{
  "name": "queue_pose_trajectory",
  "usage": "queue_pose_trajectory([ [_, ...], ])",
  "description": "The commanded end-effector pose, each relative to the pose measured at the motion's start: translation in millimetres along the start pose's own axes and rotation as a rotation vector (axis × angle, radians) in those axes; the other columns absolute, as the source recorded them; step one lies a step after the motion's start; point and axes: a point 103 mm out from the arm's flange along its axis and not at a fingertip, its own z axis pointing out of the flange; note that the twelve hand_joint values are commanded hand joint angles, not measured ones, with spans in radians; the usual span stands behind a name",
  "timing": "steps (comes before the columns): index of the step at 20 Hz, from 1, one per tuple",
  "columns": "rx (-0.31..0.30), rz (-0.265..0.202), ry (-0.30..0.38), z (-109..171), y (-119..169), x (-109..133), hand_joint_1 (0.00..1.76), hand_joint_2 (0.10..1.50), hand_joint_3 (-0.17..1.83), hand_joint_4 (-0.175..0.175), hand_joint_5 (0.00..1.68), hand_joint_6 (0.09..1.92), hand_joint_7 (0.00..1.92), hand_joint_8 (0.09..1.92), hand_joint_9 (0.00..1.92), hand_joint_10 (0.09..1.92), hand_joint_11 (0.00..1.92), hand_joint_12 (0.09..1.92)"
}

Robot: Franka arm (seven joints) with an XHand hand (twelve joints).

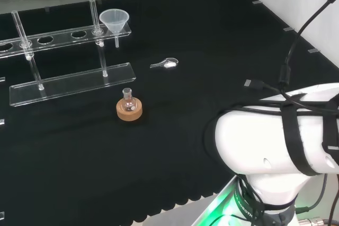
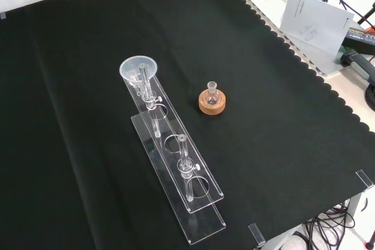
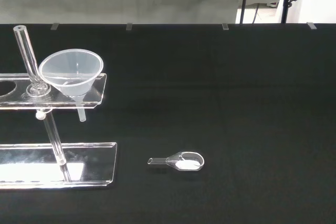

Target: Pick up the funnel from the transparent funnel stand.

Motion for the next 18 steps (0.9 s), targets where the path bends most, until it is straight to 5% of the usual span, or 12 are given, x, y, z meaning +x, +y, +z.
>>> queue_pose_trajectory([
  [1,-0.01,0.001,-0.009,0,0,0,0.0,1.08,0.58,0.034,0.11,0.16,0.02,0.33,0.11,0.61,0.03,1.28],
  [18,0.018,0.048,-0.034,14,20,-2,0.0,1.15,0.43,0.035,0.17,0.09,0.0,0.36,0.11,0.59,0.0,1.34],
])
